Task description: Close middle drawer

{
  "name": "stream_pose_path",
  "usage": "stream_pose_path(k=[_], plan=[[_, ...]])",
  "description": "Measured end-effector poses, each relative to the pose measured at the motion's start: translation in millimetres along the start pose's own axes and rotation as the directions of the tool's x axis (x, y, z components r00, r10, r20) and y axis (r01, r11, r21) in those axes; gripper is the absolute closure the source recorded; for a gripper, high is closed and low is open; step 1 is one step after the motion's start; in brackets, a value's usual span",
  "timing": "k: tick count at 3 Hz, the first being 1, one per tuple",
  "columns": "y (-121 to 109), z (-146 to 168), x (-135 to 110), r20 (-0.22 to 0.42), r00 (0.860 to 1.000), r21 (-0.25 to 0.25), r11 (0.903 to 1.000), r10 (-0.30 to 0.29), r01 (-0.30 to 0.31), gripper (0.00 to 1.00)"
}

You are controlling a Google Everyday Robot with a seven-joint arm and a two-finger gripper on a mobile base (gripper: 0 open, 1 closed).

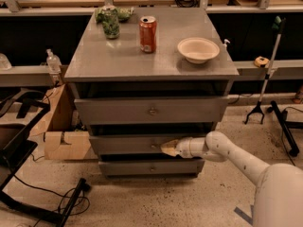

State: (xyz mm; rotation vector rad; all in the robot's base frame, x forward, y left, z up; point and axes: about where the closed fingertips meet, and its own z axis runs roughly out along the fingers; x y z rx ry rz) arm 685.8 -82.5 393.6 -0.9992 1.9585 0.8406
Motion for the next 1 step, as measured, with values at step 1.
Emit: stream_pose_path(k=[1], plan=[[0.0,0.0,0.0,0.0,1.0,0.0,1.0,0.0,0.0,1.0]])
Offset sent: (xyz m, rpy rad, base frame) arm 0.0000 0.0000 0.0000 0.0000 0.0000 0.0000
